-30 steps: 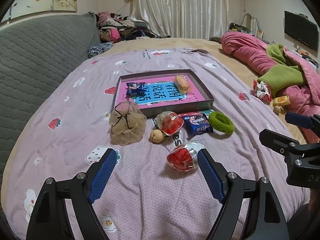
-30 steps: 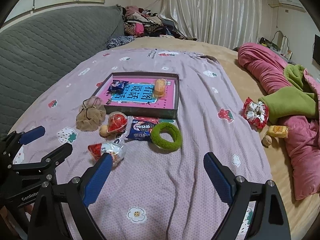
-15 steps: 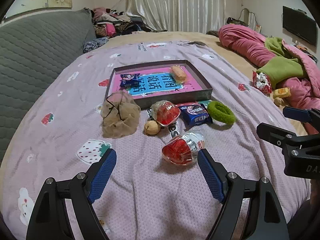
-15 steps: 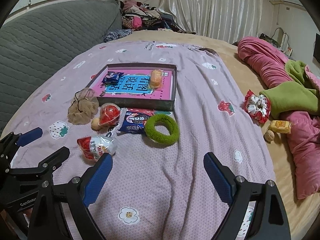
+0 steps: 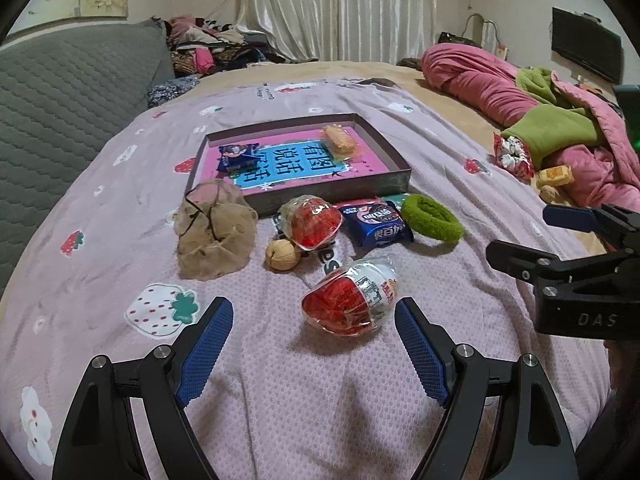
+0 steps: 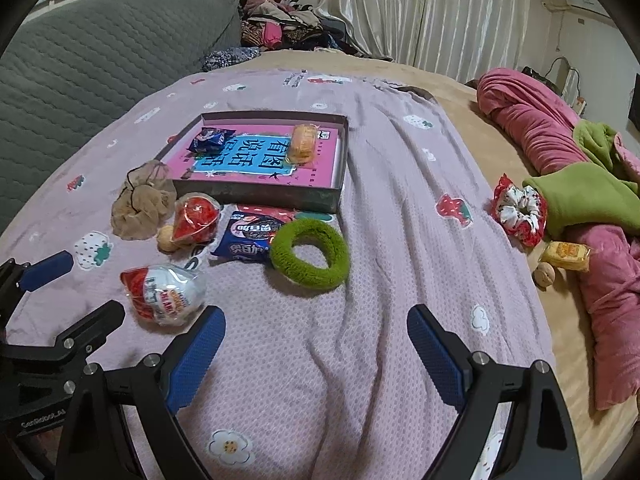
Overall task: Organize objects
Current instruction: 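Withdraw both tools and approach the red candy jar and green hair tie, then grasp the red candy jar with the left tool while the right tool grasps the green hair tie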
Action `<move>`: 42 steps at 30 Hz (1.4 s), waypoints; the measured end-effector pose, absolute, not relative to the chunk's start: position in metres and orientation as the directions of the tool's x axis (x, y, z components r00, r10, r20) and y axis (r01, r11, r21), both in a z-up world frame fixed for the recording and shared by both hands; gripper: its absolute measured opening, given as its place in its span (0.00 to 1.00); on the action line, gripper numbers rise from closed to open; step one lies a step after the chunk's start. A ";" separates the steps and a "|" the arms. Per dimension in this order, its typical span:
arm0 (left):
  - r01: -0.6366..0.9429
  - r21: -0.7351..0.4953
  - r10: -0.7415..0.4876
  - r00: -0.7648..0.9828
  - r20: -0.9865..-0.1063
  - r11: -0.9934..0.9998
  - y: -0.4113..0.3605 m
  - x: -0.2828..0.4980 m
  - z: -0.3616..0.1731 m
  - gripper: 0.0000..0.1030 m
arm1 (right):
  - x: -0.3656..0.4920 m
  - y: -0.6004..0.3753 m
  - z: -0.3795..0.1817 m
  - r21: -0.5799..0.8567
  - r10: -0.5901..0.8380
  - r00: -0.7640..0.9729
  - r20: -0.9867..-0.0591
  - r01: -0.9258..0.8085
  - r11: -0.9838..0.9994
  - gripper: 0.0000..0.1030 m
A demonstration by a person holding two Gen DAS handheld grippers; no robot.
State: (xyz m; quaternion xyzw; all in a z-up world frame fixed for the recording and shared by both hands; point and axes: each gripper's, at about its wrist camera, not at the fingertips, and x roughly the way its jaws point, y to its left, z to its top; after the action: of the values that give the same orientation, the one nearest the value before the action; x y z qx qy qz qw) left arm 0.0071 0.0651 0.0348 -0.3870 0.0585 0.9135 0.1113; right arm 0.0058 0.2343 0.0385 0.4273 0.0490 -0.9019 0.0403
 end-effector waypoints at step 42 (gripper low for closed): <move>-0.318 -0.147 0.312 -0.563 -0.765 -0.936 0.086 -0.051 -0.011 0.82 | -0.076 0.225 -0.030 -0.158 -0.001 -0.555 -0.832 0.237 -0.959 0.53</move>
State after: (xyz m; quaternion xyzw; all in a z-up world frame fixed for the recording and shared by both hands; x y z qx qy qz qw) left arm -0.0514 0.0858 -0.0112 -0.4319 0.0037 0.8841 0.1782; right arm -0.0758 0.2252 -0.0304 0.4668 0.1267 -0.8726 0.0682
